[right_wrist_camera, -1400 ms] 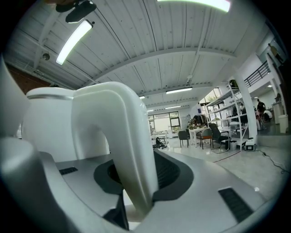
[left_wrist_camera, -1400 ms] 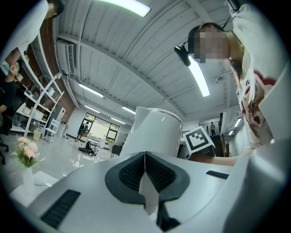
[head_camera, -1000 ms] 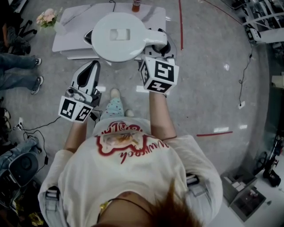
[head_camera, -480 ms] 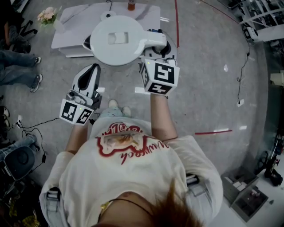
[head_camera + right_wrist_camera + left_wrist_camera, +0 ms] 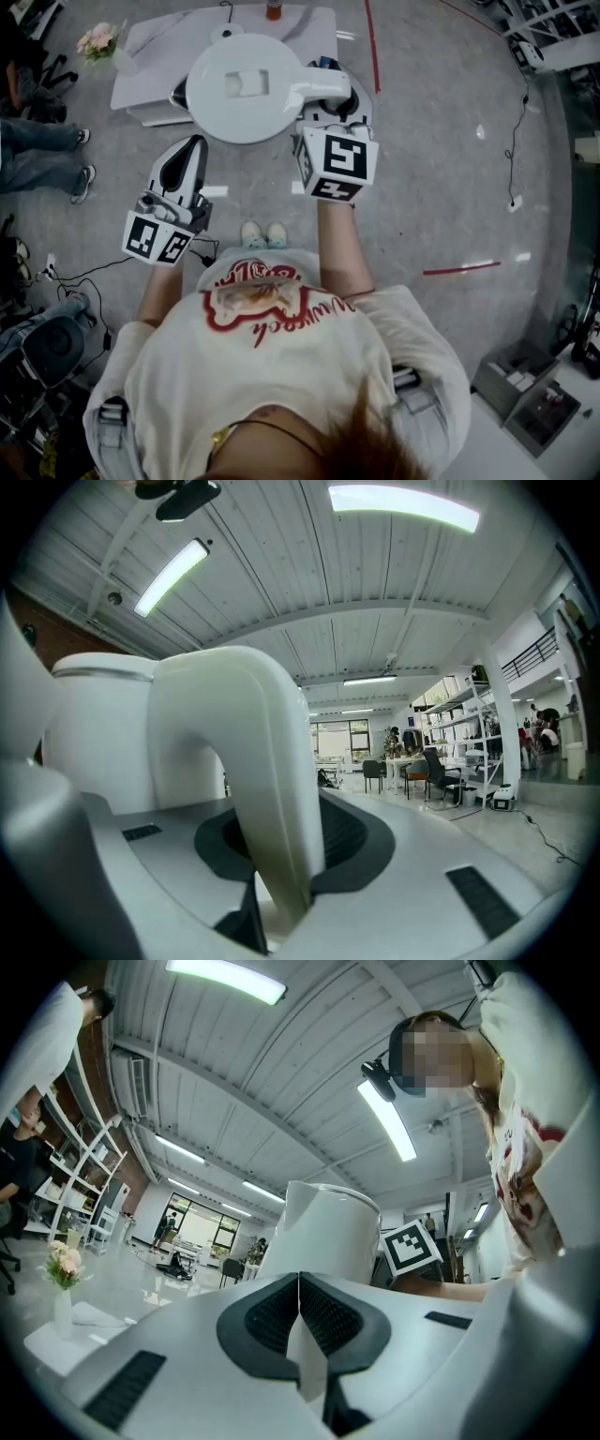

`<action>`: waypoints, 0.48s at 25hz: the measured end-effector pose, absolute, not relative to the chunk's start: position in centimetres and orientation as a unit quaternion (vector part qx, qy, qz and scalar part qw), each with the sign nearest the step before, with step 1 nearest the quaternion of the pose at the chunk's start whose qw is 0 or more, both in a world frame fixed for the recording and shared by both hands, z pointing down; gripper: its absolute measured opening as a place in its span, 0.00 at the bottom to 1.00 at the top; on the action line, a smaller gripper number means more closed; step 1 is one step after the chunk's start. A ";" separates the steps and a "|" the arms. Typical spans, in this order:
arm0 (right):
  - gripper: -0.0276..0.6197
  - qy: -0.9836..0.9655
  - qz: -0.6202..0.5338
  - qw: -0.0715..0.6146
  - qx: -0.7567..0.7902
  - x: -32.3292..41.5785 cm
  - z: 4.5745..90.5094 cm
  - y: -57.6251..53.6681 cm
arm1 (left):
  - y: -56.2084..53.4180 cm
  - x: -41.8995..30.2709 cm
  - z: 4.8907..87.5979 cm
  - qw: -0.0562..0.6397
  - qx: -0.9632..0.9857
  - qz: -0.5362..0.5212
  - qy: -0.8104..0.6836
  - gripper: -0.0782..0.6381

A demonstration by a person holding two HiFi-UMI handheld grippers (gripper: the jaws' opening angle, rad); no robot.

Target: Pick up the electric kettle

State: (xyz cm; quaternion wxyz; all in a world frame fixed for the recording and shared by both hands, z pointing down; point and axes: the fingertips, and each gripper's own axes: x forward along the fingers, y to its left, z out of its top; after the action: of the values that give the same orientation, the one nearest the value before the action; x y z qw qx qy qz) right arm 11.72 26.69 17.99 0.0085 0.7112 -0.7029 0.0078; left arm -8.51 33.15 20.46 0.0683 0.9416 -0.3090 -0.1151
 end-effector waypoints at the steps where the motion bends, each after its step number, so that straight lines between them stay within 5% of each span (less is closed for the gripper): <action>1: 0.21 -0.702 0.007 0.011 0.712 11.5 18.0 26.8 | 33.3 -8.7 20.5 0.069 0.942 -0.113 -0.307 0.13; 12: 0.21 -0.702 0.010 0.019 0.712 10.1 17.9 27.0 | 33.5 -10.5 20.5 0.068 0.944 -0.112 -0.303 0.13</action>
State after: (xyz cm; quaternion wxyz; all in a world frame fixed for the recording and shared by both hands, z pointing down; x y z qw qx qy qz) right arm 10.05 26.99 17.92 0.0195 0.7122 -0.7017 0.0101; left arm -10.54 33.45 20.51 0.0679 0.9440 -0.3027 -0.1120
